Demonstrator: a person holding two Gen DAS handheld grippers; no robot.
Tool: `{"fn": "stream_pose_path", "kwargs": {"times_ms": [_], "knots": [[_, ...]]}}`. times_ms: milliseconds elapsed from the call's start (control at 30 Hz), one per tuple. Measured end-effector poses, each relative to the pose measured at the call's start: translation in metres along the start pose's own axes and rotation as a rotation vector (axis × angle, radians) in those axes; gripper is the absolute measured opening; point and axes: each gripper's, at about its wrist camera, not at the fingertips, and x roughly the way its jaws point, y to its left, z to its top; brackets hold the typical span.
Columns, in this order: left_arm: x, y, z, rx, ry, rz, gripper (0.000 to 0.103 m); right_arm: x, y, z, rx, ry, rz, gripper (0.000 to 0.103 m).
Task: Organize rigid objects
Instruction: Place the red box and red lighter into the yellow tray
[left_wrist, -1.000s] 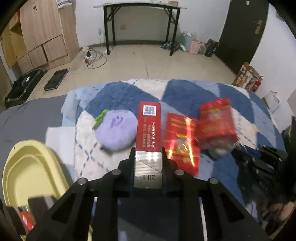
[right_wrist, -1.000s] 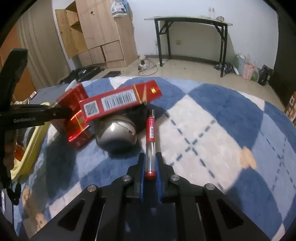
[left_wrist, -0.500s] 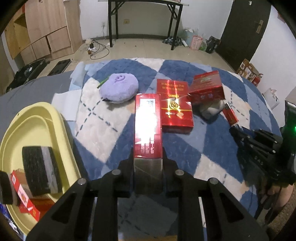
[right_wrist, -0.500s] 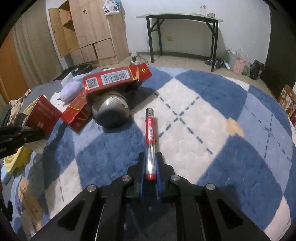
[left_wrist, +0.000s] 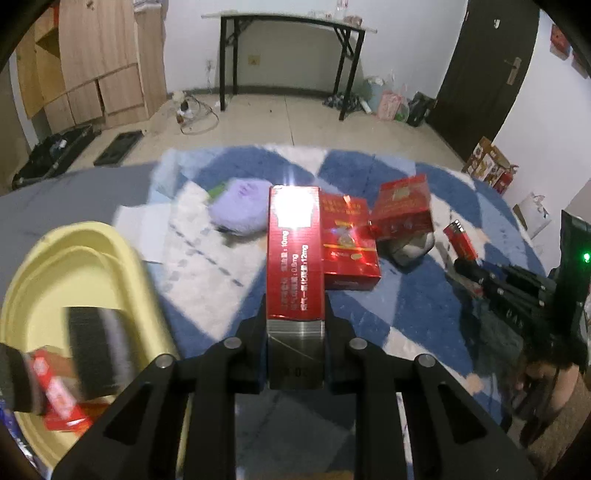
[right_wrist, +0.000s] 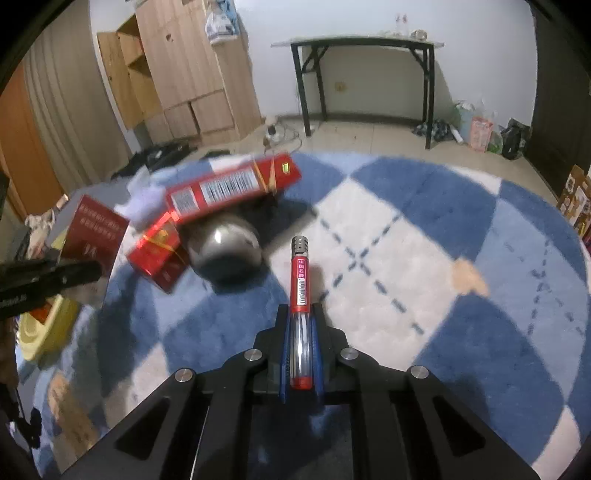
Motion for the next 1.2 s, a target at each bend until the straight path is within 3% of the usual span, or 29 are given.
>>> {"fn": "stream_pose_path", "kwargs": {"times_ms": [233,333,467,567,733,1000,1200], "knots": [[-0.092,0.076,0.010,-0.071,-0.089,0.056,0.024,-0.052,0.022,0.025,-0.063,-0.130,0.045,0.010],[-0.119,0.130,-0.001,-0.133,-0.098,0.128,0.024,-0.066,0.072,0.038,-0.192,-0.145,0.119,0.010],[-0.125,0.191,-0.021,-0.233,-0.069,0.170,0.024,-0.066,0.141,0.055,-0.344,-0.137,0.211,0.010],[-0.111,0.221,-0.029,-0.266,-0.017,0.166,0.024,-0.051,0.190,0.073,-0.406,-0.092,0.280,0.010],[-0.078,0.248,-0.023,-0.223,0.078,0.136,0.024,-0.004,0.268,0.097,-0.657,0.003,0.317,0.010],[-0.066,0.279,-0.004,-0.302,0.076,0.062,0.024,0.081,0.346,0.116,-0.982,0.184,0.324,0.010],[-0.082,0.267,-0.013,-0.275,0.081,0.061,0.024,0.132,0.372,0.122,-0.984,0.278,0.330,0.010]]}}
